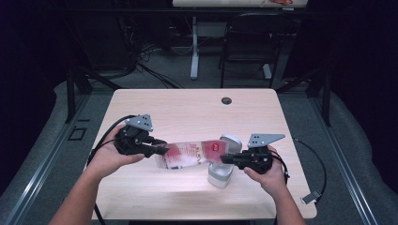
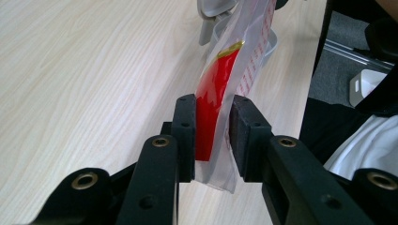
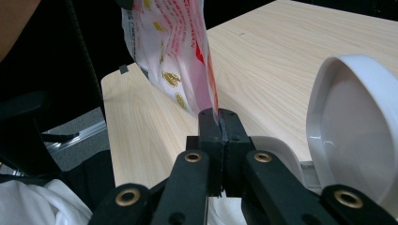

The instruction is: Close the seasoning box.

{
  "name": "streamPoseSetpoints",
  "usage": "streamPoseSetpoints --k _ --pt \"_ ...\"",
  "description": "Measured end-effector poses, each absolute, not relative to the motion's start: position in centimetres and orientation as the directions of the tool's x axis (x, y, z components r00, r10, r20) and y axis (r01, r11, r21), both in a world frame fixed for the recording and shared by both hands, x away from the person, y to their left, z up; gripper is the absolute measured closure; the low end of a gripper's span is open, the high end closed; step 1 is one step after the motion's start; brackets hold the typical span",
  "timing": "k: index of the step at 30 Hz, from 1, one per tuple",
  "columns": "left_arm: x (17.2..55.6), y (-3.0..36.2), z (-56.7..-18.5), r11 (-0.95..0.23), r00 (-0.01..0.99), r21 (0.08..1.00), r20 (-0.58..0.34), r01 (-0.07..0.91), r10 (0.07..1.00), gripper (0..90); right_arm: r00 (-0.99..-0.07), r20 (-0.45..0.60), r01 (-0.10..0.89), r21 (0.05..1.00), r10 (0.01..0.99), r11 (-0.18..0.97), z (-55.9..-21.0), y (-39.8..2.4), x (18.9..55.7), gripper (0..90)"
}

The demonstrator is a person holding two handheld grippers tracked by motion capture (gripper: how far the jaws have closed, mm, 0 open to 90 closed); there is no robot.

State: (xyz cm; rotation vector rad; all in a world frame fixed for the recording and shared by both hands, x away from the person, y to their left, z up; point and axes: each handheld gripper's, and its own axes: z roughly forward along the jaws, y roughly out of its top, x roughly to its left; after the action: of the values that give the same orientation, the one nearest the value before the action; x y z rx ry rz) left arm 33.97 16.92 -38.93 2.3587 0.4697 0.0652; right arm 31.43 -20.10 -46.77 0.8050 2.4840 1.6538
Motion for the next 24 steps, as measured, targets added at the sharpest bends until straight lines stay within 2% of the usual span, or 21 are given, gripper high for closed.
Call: streamPoseSetpoints --k 24 --pt "33.6 18.1 -41.5 -0.645 0.926 0.696 -0.082 0.317 0.367 71.9 -0.883 0.158 0.345 0.856 0.442 0.385 -44.6 -19.0 31.6 90.0"
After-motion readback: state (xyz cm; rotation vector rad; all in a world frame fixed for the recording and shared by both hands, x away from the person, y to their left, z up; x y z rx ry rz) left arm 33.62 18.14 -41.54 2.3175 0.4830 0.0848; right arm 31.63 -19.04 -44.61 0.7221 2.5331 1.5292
